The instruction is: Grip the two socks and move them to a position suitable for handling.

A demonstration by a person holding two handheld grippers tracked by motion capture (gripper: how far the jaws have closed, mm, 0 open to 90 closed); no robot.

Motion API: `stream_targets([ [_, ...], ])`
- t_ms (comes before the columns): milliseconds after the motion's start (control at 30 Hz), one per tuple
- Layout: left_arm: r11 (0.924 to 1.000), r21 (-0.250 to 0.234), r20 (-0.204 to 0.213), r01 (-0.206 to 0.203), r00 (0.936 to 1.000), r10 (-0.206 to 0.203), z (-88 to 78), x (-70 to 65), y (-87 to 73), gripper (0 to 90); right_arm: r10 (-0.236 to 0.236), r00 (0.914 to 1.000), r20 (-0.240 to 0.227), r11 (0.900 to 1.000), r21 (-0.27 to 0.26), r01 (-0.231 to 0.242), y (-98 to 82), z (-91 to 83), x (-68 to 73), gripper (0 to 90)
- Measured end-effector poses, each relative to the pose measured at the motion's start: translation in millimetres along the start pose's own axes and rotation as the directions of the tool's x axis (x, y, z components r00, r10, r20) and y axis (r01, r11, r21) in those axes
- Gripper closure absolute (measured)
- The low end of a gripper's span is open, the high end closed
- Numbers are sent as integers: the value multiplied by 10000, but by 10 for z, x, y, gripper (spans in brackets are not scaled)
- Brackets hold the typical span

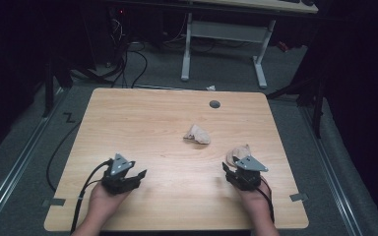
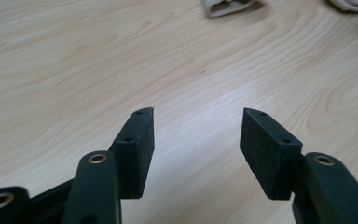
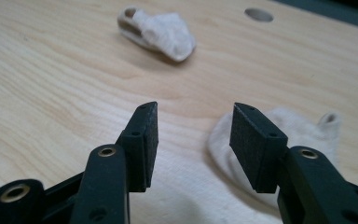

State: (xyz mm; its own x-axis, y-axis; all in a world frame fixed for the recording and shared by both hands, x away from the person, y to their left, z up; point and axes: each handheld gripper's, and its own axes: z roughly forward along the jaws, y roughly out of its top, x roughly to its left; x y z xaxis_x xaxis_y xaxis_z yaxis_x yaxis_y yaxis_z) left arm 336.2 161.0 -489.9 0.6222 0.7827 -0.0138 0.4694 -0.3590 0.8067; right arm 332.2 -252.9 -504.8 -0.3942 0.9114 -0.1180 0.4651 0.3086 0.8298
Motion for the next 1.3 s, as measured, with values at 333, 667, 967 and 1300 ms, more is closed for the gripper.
stream_targets([
  [333,9974,-90,61,719,9974,-719,-36,307,-69,445,1928,9688,1554,9741,883,-2081,-192,38,-462,651],
  [667,9969,696,-315,363,9989,-342,-38,264,-156,411,1652,9768,1362,9810,789,-1770,-211,-7,-595,690],
  [967,9954,197,-142,937,9955,-934,-202,307,-270,409,1406,9834,1143,9868,649,-1487,-129,17,-608,810],
  [1300,9944,366,-20,991,9951,-991,-157,410,-343,362,1185,9825,1439,9891,700,-1295,-43,33,-615,860],
])
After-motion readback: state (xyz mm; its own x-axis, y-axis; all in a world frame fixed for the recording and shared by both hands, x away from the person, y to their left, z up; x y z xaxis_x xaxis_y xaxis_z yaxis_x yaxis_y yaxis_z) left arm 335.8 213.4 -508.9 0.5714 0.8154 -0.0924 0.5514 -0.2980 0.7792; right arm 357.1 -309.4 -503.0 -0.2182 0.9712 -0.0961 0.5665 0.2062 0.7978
